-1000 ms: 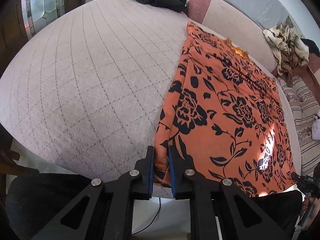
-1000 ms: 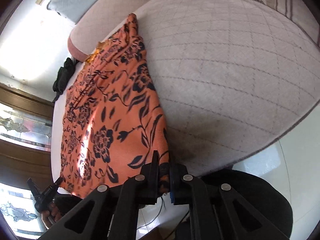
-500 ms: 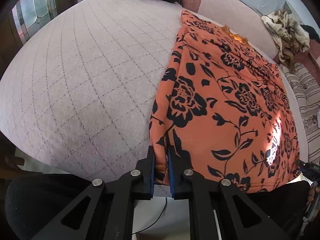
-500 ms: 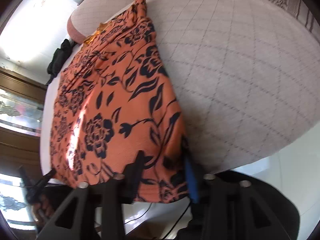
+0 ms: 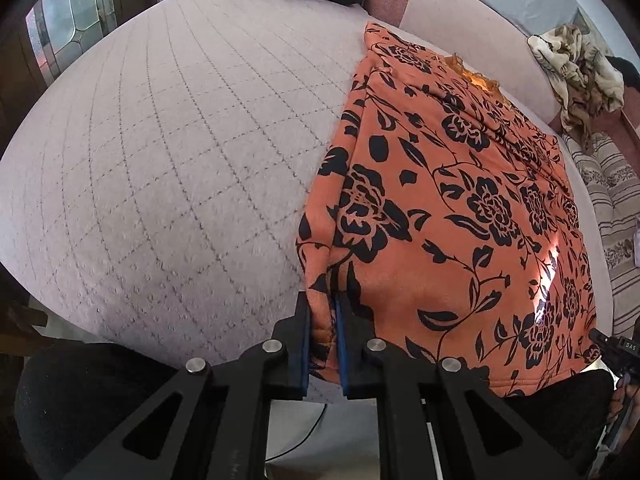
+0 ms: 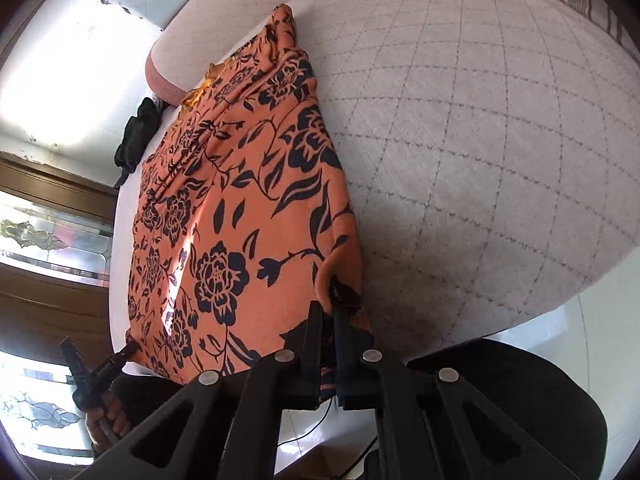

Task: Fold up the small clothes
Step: 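Lift the hem with both tools and fold it toward the collar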

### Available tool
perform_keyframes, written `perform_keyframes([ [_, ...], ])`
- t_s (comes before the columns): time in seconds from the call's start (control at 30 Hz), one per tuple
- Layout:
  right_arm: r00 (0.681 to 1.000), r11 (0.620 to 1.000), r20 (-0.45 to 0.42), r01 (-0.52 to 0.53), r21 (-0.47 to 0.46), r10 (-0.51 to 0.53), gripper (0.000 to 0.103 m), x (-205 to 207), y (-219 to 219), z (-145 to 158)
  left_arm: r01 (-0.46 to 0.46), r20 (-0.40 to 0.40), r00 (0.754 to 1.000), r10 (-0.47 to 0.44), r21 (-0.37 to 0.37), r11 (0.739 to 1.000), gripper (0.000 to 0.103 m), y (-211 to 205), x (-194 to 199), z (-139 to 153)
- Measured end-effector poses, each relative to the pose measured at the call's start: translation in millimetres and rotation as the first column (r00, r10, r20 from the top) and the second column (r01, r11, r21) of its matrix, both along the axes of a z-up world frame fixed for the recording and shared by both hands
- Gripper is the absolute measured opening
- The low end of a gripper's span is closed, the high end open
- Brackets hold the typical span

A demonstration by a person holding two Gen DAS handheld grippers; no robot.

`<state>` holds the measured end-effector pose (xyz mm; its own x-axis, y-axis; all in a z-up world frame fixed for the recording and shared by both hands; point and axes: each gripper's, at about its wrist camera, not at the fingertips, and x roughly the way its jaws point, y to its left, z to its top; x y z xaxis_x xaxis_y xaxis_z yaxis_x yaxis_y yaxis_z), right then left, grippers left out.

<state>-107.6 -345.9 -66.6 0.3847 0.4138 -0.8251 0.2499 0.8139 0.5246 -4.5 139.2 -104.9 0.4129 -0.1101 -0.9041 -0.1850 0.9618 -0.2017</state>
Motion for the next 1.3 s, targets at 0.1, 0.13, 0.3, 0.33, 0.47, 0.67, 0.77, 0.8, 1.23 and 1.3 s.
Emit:
perform_keyframes([
  [0.1, 1.000, 0.999, 0.022, 0.000, 0.037, -0.001, 0.005, 8.0, -1.8, 6.1, 0.003, 0.032, 0.999, -0.002, -0.003, 1.000, 0.011, -2.2, 15.2, 11.3],
  [0.13, 0.999, 0.998, 0.036, 0.001, 0.055, -0.003, 0.005, 12.1, -3.0, 10.5, 0.001, 0.051, 0.999, -0.001, -0.009, 1.000, 0.011, -1.6, 20.4, 17.9],
  [0.3, 0.987, 0.990, 0.159, 0.006, 0.143, -0.029, 0.005, 60.0, -7.6, 47.5, 0.006, 0.185, 0.983, 0.000, -0.030, 1.000, 0.011, 2.9, 67.8, 68.7],
  [0.33, 0.981, 0.989, 0.190, 0.002, 0.149, -0.031, 0.005, 76.2, -8.7, 57.5, 0.014, 0.217, 0.976, -0.009, -0.020, 1.000, 0.011, 1.9, 84.8, 80.7],
  [0.47, 0.942, 0.992, 0.330, 0.018, 0.128, -0.060, 0.005, 160.9, -19.2, 102.0, 0.007, 0.361, 0.932, -0.023, 0.046, 0.999, 0.006, 1.7, 166.2, 132.7],
  [0.67, 0.889, 0.979, 0.415, 0.150, 0.140, -0.196, 0.008, 285.1, -38.6, 104.7, -0.106, 0.435, 0.900, 0.030, 0.151, 0.983, 0.008, -0.7, 309.7, 126.8],
  [0.77, 0.913, 0.972, 0.337, 0.232, 0.037, -0.231, 0.035, 318.7, -43.8, 64.8, -0.091, 0.281, 0.959, 0.036, 0.185, 0.979, 0.035, -0.4, 361.4, 74.3],
  [0.8, 0.919, 0.966, 0.302, 0.258, 0.029, -0.255, 0.040, 316.5, -44.0, 51.6, -0.100, 0.248, 0.967, 0.057, 0.163, 0.982, 0.035, 5.1, 361.0, 63.7],
  [1.23, 0.973, 0.988, 0.193, -0.104, -0.118, 0.125, 0.069, 294.7, 13.0, 0.2, 0.088, 0.112, 0.989, -0.092, 0.042, 0.995, 0.078, 13.1, 267.6, 3.3],
  [1.3, 0.968, 0.984, 0.190, -0.145, -0.108, 0.163, 0.069, 301.3, 26.7, 1.6, 0.139, 0.078, 0.987, -0.142, 0.045, 0.989, 0.078, -5.3, 273.9, -10.1],
])
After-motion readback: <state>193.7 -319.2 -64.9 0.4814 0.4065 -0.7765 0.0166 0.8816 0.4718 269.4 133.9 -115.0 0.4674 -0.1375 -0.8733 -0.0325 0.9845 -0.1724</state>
